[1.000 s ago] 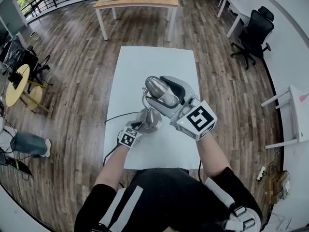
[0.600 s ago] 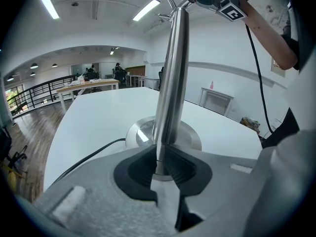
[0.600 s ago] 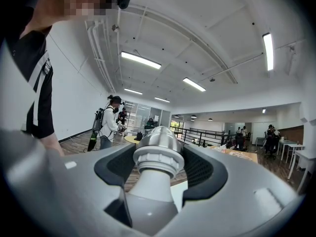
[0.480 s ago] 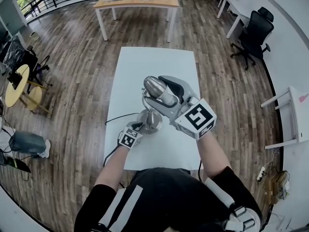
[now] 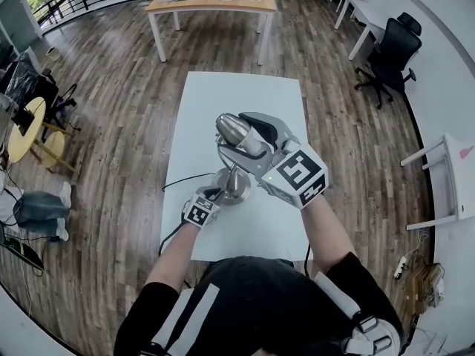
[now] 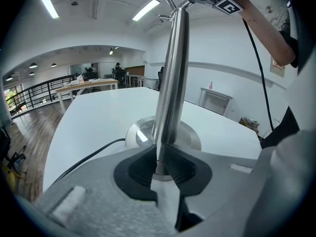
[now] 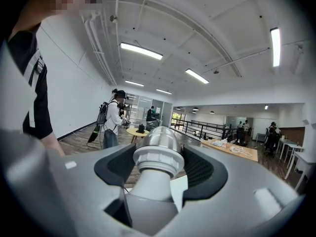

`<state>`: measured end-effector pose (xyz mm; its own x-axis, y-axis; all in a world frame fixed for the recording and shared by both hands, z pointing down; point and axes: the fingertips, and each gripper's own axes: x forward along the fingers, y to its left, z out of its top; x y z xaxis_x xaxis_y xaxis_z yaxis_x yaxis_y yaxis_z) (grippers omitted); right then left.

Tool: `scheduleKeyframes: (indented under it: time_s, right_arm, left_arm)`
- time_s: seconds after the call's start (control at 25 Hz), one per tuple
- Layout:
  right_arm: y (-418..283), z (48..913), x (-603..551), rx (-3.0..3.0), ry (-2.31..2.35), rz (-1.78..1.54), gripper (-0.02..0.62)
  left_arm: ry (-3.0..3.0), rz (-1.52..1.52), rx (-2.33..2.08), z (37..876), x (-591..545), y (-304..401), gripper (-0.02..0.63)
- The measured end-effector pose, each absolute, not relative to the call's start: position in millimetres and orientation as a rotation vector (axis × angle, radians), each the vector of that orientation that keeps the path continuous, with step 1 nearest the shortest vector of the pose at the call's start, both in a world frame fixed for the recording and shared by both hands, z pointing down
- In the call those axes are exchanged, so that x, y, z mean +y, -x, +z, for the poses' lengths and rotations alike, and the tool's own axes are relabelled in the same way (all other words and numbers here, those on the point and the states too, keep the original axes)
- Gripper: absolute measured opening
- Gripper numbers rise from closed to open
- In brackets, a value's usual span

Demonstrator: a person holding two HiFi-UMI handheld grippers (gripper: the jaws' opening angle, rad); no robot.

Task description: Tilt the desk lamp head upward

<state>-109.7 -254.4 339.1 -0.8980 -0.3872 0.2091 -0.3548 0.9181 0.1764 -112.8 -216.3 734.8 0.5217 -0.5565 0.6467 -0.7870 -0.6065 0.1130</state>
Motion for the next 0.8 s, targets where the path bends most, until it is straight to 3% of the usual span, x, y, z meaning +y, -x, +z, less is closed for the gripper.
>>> scheduleKeyframes:
  time_s: [0.8]
  right_arm:
    - [134.0, 346.1, -263.5, -2.716, -0.52, -0.142, 0.301]
  left_arm:
    - [-2.363, 0.816, -1.08, 733.6, -215.7, 112.8, 0.055]
